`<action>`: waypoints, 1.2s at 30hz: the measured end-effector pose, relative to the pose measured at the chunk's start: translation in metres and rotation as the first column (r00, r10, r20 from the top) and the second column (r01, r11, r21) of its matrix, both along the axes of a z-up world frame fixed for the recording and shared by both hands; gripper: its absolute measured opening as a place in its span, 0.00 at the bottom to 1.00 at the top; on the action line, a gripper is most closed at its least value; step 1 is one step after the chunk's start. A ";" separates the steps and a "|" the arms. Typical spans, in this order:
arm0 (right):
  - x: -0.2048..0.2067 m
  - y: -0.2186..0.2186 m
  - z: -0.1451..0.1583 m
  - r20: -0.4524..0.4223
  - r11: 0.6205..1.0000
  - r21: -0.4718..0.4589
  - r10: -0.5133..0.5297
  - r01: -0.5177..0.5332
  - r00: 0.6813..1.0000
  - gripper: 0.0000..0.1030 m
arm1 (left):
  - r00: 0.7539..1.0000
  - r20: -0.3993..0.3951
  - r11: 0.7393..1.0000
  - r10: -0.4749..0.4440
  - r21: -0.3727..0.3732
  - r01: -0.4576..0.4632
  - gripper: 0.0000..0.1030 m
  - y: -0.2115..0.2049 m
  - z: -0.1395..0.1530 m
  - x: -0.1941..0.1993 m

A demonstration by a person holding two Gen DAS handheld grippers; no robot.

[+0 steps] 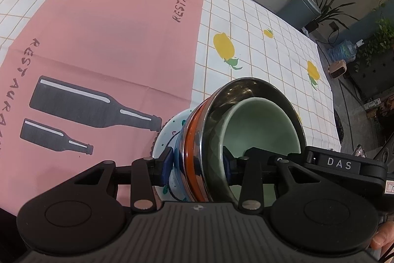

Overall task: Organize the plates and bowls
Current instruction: 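Lift the bowl stack with the left tool and set it onto the painted plate, then open the left tool and withdraw it from the bowl stack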

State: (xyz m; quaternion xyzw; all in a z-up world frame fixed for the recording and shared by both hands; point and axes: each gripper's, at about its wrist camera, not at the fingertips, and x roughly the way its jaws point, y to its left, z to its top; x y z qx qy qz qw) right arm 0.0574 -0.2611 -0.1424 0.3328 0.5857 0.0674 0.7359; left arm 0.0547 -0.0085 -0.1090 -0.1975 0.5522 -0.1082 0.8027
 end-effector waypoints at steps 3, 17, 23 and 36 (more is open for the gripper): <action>0.000 0.001 0.002 0.006 1.000 -0.006 0.004 -0.004 1.000 0.46 | 1.000 -0.001 1.000 0.000 -0.007 0.000 0.43 0.001 -0.001 0.001; -0.005 0.011 0.034 0.137 0.990 -0.126 0.075 -0.058 0.988 0.60 | 0.988 0.147 0.999 -0.036 0.032 0.032 0.55 0.001 0.024 -0.008; -0.021 0.023 0.072 0.286 0.957 -0.277 0.162 -0.080 0.945 0.60 | 0.942 0.316 0.989 -0.117 0.123 0.082 0.54 0.001 0.064 -0.026; -0.085 0.052 0.127 0.479 0.887 -0.456 0.309 -0.067 0.822 0.60 | 0.804 0.519 0.921 -0.289 0.380 0.085 0.54 -0.004 0.117 -0.087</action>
